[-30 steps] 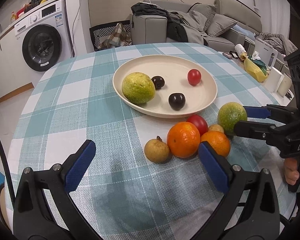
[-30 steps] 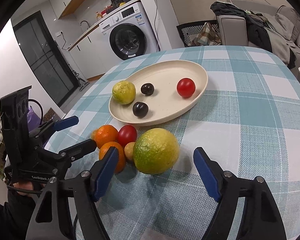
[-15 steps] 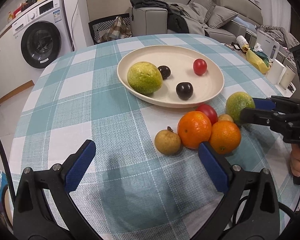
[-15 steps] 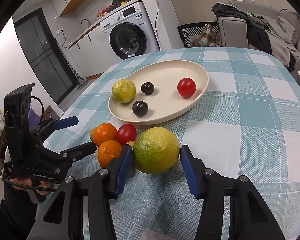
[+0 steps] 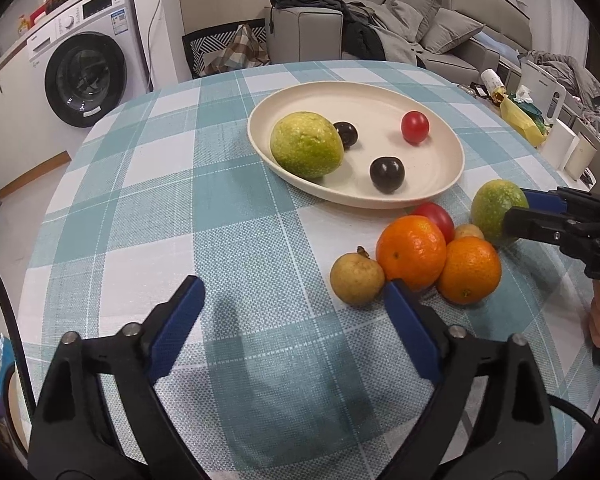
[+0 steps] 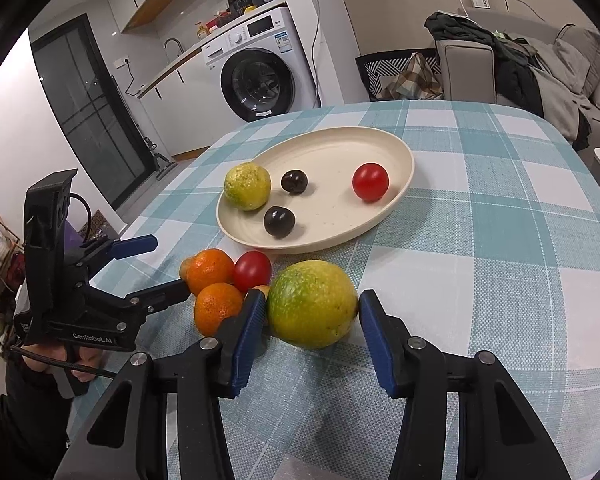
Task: Organize fruits
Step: 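Grasp the small brown pear with the left gripper while the right gripper grasps the green citrus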
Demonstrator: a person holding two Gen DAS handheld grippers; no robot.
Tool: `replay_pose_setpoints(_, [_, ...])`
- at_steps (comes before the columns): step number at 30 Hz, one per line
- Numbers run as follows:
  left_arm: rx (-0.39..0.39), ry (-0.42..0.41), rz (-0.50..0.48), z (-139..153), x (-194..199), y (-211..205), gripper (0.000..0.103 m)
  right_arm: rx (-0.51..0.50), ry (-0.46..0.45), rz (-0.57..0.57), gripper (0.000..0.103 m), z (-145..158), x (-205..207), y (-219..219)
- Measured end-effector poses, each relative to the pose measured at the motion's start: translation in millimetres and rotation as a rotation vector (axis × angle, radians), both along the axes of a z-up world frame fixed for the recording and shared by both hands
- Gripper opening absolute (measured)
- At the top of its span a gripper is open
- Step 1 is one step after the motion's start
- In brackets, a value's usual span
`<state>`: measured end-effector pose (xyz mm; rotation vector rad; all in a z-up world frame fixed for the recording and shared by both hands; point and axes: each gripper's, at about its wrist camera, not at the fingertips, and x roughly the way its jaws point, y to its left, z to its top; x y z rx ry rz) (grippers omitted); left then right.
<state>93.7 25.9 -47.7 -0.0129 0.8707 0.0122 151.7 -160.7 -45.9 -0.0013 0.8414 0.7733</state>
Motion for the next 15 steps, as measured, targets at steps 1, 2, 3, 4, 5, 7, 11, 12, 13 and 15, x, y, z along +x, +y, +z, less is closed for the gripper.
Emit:
replay_pose_setpoints(1, [-0.001,-0.004,-0.001,0,0,0,0.087,0.000,0.002,0.001,0.050,0,0,0])
replay_pose_setpoints(2, [0.003,-0.010,-0.003,0,0,-1,0.084,-0.001,0.002,0.000,0.050,0,0,-1])
replay_pose_setpoints(3, [0.004,-0.013,-0.010,1,0,-2,0.081,-0.002,0.002,-0.002,0.050,0,0,-1])
replay_pose_setpoints(4, [0.000,-0.012,-0.017,0,1,-2,0.076,-0.001,0.003,-0.001,0.050,0,0,-1])
replay_pose_setpoints(5, [-0.009,-0.013,-0.022,1,1,-3,0.071,-0.001,0.003,0.000,0.050,0,0,-1])
replay_pose_setpoints(7, [-0.029,-0.016,-0.035,1,2,-3,0.061,-0.005,0.001,0.003,0.050,1,0,-1])
replay_pose_setpoints(11, [-0.071,-0.016,-0.079,1,1,-5,0.035,-0.006,0.002,0.005,0.050,1,0,-1])
replay_pose_setpoints(12, [-0.078,-0.017,-0.091,2,0,-7,0.032,-0.006,0.002,0.004,0.050,1,0,-1])
replay_pose_setpoints(13, [-0.079,-0.018,-0.097,2,0,-8,0.028,-0.006,0.002,0.005,0.050,1,0,-1])
replay_pose_setpoints(15, [-0.075,-0.021,-0.100,2,-1,-10,0.026,-0.007,0.001,0.005,0.050,1,0,-1])
